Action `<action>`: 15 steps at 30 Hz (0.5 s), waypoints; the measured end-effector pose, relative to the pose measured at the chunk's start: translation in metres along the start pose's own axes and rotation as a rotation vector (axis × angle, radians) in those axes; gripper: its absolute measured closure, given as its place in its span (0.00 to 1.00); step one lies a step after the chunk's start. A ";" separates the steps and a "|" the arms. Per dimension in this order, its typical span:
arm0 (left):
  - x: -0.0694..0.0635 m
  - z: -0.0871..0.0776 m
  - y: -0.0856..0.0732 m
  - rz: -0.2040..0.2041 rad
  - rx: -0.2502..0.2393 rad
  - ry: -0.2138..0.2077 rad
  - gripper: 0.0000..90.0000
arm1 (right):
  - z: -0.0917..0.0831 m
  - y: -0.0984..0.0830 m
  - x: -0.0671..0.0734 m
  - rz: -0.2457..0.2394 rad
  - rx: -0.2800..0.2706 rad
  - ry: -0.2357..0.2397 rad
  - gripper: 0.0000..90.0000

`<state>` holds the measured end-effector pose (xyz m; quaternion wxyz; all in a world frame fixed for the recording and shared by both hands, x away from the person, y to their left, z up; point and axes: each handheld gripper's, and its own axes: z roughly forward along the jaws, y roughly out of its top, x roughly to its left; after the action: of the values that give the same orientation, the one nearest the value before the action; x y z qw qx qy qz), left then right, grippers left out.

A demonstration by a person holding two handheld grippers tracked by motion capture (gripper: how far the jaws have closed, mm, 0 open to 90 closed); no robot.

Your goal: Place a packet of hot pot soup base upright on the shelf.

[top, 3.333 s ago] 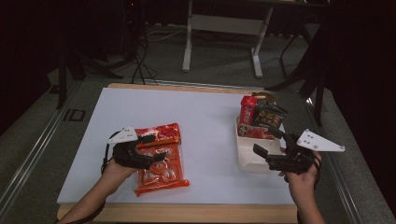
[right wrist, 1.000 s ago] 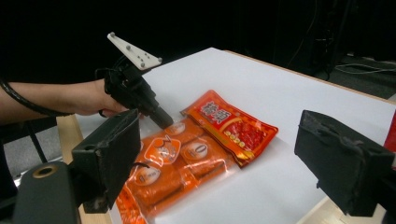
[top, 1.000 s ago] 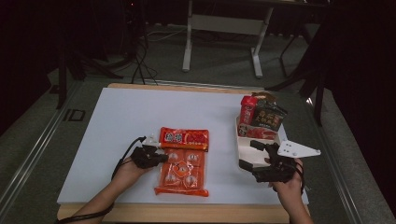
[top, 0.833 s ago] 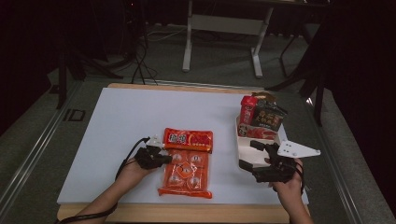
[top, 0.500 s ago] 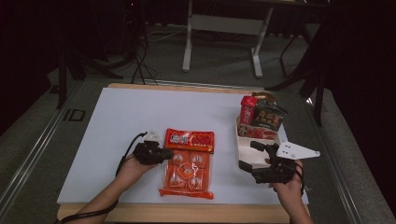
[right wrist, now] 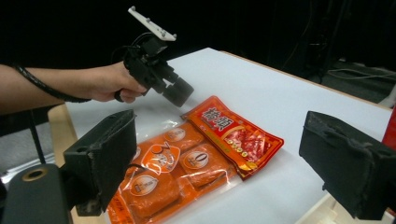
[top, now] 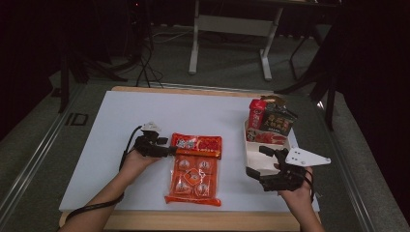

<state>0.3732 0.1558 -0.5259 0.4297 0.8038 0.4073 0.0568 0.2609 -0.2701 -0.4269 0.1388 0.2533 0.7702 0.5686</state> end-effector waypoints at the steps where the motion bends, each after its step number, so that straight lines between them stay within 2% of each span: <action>1: 0.002 0.002 0.000 0.000 0.004 0.004 0.41 | 0.001 -0.001 0.001 -0.004 -0.002 0.005 0.12; 6: 0.014 0.012 0.003 -0.018 0.017 0.018 0.41 | 0.007 -0.003 0.004 -0.014 0.018 0.037 0.12; 9: 0.020 0.017 0.003 -0.048 0.028 0.014 0.43 | 0.007 -0.003 0.004 -0.012 0.011 0.051 0.12; 10: 0.022 0.018 0.003 -0.059 0.029 -0.005 0.43 | 0.007 -0.003 0.003 -0.009 0.002 0.050 0.12; 14: 0.025 0.024 0.003 -0.080 0.041 -0.009 0.44 | 0.005 -0.003 0.003 -0.006 -0.003 0.052 0.12; 15: 0.026 0.025 0.003 -0.081 0.050 -0.022 0.44 | 0.005 -0.003 0.003 -0.008 -0.002 0.052 0.12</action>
<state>0.4032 0.1569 -0.5459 0.4162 0.7977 0.4360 0.0202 0.2602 -0.2654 -0.4312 0.1212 0.2355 0.7740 0.5751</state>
